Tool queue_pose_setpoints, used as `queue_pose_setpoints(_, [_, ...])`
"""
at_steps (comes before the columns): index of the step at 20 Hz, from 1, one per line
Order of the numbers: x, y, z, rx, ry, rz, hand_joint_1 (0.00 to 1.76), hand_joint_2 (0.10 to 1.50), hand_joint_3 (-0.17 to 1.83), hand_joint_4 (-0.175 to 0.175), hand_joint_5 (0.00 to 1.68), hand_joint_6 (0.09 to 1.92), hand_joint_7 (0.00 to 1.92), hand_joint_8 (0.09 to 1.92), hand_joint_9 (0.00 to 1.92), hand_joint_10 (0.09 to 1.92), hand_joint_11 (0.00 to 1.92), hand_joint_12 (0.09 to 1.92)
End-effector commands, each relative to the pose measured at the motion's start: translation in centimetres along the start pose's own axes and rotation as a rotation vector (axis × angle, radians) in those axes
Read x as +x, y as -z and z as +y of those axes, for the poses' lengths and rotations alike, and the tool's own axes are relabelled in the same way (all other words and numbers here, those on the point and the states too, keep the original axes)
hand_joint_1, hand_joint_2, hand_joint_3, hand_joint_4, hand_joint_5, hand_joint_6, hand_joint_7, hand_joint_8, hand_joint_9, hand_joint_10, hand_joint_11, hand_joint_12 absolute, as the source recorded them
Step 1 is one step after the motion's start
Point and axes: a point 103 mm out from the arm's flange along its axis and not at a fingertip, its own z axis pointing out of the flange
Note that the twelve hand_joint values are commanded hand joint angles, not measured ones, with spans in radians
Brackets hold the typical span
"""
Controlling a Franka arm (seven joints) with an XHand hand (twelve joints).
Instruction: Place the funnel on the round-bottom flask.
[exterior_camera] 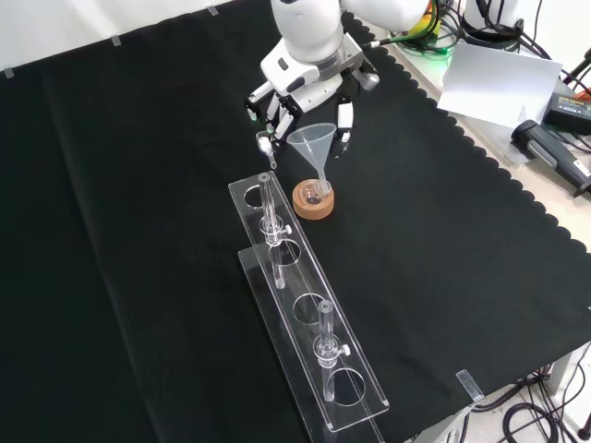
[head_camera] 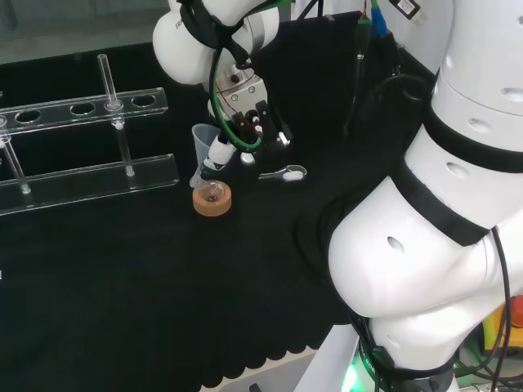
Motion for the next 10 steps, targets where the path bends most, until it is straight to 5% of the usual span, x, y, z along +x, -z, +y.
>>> queue_pose_setpoints(1, [-0.2,0.0,0.1,-0.004,0.016,-0.017,0.83,0.57,0.56,0.102,0.91,0.53,1.29,0.15,0.88,0.3,0.0,1.3])
queue_pose_setpoints(10, [-4.1,0.2,1.2,-0.019,0.036,-0.039,0.84,0.57,0.56,0.102,0.91,0.53,1.29,0.15,0.88,0.29,0.0,1.3])
